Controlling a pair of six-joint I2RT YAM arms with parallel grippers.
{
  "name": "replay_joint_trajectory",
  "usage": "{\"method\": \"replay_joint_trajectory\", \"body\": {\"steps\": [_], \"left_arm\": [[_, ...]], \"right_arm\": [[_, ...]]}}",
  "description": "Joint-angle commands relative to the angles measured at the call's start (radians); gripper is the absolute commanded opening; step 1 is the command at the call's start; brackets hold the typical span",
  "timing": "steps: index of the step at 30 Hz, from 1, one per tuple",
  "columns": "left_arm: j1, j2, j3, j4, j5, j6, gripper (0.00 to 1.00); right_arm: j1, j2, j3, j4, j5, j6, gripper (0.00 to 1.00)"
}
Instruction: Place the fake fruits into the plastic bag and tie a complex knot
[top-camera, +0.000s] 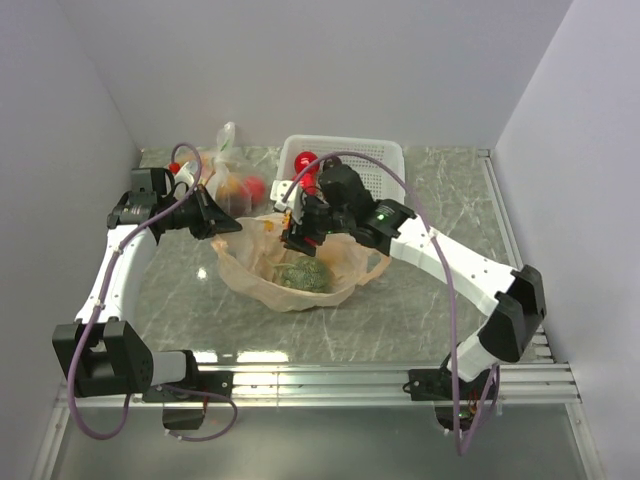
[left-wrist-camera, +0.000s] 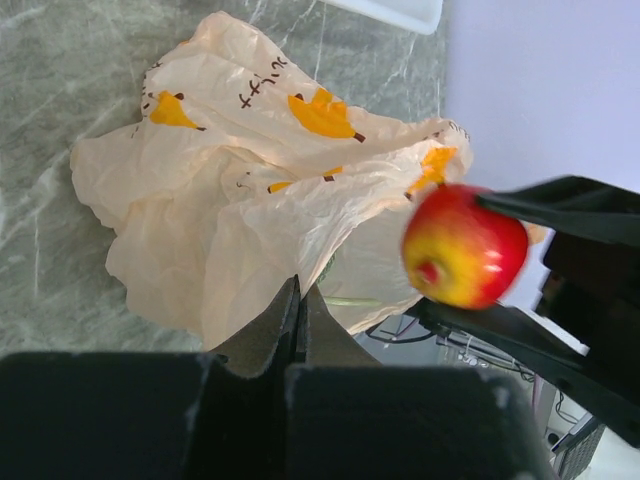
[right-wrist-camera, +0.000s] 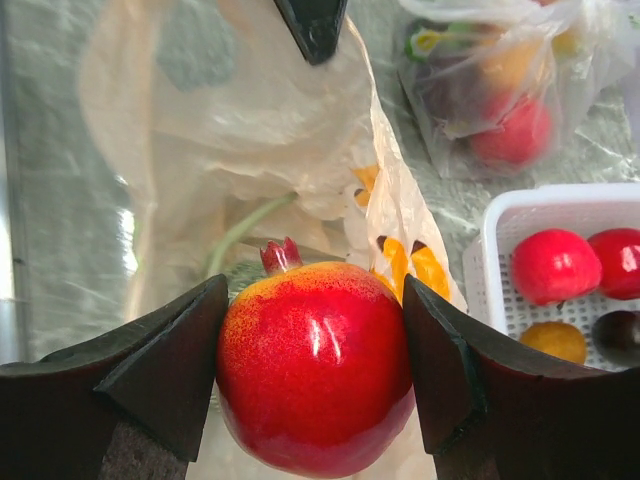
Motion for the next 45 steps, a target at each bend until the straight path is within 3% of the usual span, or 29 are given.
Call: {"method": "replay_joint_trajectory", "body": {"steps": [1,4,5,8,14,21,27,31,35,38,45], "left_arm": [[0.004,-0.019,0.037,0.013,0.026,-0.005,0.00],[0.002,-0.014,0.037,0.015,0.028,-0.008,0.00],[0.002,-0.014,0.034,0.015,0.025,-0.008,0.00],[0.004,-0.020,0.022,0.018,0.004,-0.007,0.00],[0.007,-0.036,0.000,0.007,-0.042,0.007,0.00],[0.100,-0.095,-0.038,-0.069,-0.133,0.062,0.00],[0.203,-0.169,-0.072,-0.145,-0.210,0.118,0.00],[0.238,-0.204,-0.086,-0.168,-0.227,0.133,0.00],[0.246,-0.194,-0.063,-0.175,-0.207,0.128,0.00],[0.248,-0.175,-0.052,-0.165,-0.196,0.125,0.00],[0.249,-0.148,-0.049,-0.137,-0.187,0.118,0.00]], "right_arm": [[0.019,0.029,-0.001,0.074,0.042,-0.123,0.27],[0.033,0.049,-0.049,0.132,0.109,-0.178,0.37],[0.039,0.055,-0.061,0.150,0.129,-0.197,0.61],[0.042,0.068,-0.087,0.219,0.189,-0.209,0.85],[0.040,0.039,-0.087,0.221,0.151,-0.176,0.98],[0.014,-0.073,0.055,0.115,-0.051,0.064,0.99],[-0.237,0.018,0.267,0.150,-0.186,0.424,0.99],[-0.360,0.172,0.417,0.046,-0.029,0.443,0.92],[-0.478,0.353,0.497,-0.026,0.186,0.408,0.91],[-0.544,0.455,0.548,-0.061,0.249,0.406,0.91],[-0.639,0.542,0.525,-0.078,0.393,0.334,0.90]]}}
